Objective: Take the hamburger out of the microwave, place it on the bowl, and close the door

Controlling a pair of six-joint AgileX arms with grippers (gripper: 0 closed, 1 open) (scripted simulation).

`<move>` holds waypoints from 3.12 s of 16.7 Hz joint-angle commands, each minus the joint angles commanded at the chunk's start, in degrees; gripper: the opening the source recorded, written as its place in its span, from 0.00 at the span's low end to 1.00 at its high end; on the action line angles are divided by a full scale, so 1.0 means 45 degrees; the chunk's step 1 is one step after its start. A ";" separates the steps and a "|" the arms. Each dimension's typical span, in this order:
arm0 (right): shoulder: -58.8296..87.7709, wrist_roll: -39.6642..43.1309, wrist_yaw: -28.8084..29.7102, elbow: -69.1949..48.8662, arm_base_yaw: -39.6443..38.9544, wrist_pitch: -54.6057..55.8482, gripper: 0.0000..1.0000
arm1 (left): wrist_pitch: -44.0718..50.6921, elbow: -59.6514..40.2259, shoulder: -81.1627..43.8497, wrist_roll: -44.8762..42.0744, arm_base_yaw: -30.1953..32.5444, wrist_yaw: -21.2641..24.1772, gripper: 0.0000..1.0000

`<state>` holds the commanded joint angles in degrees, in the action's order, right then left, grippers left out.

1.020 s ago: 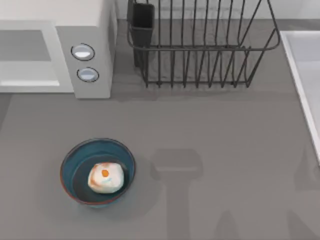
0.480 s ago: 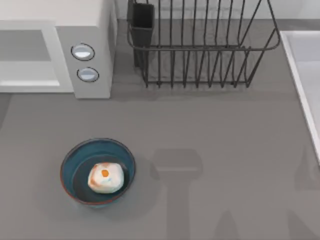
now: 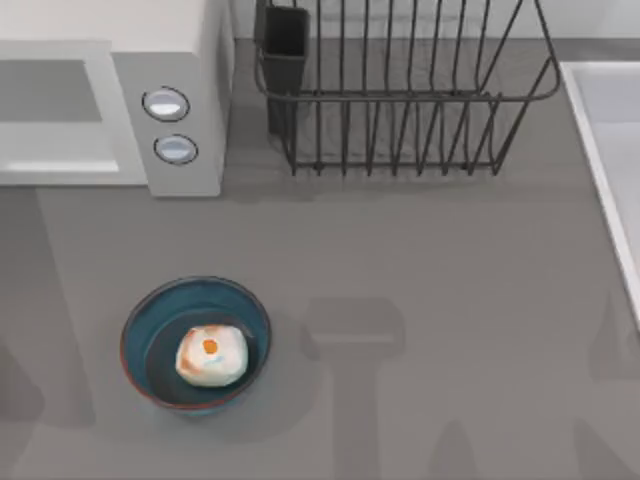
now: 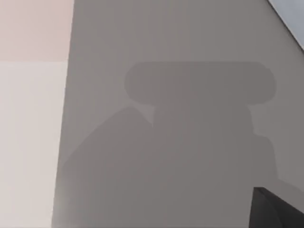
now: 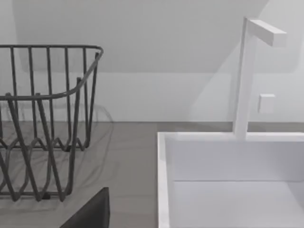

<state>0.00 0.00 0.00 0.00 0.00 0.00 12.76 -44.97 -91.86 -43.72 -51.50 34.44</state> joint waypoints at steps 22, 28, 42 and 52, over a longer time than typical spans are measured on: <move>0.0000 0.0000 0.0000 0.0000 0.0000 0.0000 1.00 | -0.1589 0.4054 0.4413 0.4108 0.4208 -0.2455 0.00; 0.0000 0.0000 0.0000 0.0000 0.0000 0.0000 1.00 | -0.1726 0.4855 0.5672 0.6618 0.7651 -0.4667 0.00; 0.0000 0.0000 0.0000 0.0000 0.0000 0.0000 1.00 | -0.2297 0.4908 0.5956 0.8957 1.0549 -0.6700 0.00; 0.0000 0.0000 0.0000 0.0000 0.0000 0.0000 1.00 | -0.4496 0.1756 0.0450 0.9190 1.0977 -0.6960 0.00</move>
<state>0.00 0.00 0.00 0.00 0.00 0.00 -7.47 -37.07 -89.84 -2.37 -2.11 3.12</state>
